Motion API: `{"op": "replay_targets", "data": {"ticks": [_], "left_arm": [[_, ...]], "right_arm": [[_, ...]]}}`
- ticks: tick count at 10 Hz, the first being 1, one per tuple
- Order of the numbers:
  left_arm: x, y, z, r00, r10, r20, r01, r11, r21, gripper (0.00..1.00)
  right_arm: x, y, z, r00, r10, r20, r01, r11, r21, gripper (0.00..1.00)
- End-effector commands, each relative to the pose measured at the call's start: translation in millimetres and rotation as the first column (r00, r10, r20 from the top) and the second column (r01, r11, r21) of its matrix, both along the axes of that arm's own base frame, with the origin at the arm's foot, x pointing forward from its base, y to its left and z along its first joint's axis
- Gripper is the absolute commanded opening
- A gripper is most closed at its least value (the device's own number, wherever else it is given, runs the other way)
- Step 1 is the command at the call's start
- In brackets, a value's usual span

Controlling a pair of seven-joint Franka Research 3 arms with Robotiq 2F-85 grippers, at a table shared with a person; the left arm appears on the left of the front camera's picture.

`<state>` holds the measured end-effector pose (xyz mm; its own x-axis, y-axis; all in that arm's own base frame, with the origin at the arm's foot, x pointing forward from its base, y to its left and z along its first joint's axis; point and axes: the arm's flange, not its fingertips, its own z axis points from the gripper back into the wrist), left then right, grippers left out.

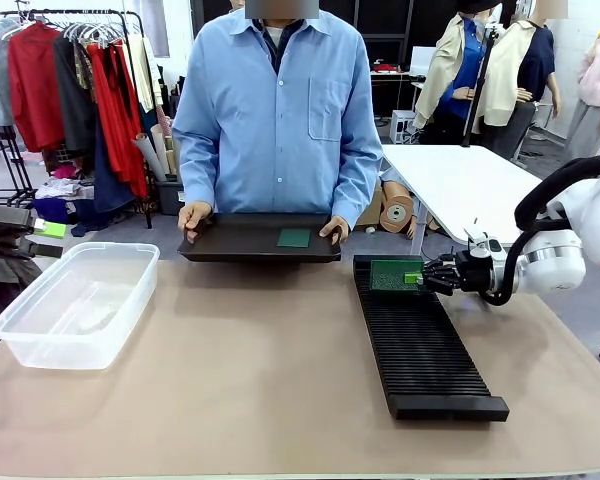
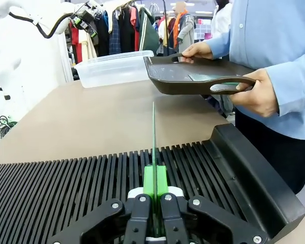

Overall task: Sort PCBs into racks and boxes based on the side picked up.
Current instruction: If the short side of the Blank PCB is picked up, insert it into the PCB Rack ; if the long side is picked up, place it in the Organizing box.

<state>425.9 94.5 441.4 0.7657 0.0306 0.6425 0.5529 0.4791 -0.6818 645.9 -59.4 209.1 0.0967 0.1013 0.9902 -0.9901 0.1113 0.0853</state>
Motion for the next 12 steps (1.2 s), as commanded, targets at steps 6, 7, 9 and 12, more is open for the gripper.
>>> {"op": "replay_targets", "data": {"ticks": [6,7,9,12], "left_arm": [[-0.3,-0.2,1.8,1.0,0.003,0.005,-0.003,1.0,-0.003,1.0],[-0.3,-0.2,1.8,1.0,0.003,0.005,-0.003,1.0,-0.003,1.0],[-0.3,-0.2,1.8,1.0,0.003,0.005,-0.003,1.0,-0.003,1.0],[-0.3,-0.2,1.8,1.0,0.003,0.005,-0.003,1.0,-0.003,1.0]], "right_arm": [[6.1,-3.4,-4.9,0.998,0.064,-0.001,-0.064,0.997,0.032,0.0],[6.6,-2.7,-5.1,0.998,0.061,-0.002,-0.061,0.998,0.014,0.0],[7.8,-3.2,-3.3,0.999,0.042,0.004,-0.042,0.999,0.012,0.0],[10.1,-0.4,1.1,0.999,0.036,0.014,-0.035,0.998,-0.053,0.0]]}}
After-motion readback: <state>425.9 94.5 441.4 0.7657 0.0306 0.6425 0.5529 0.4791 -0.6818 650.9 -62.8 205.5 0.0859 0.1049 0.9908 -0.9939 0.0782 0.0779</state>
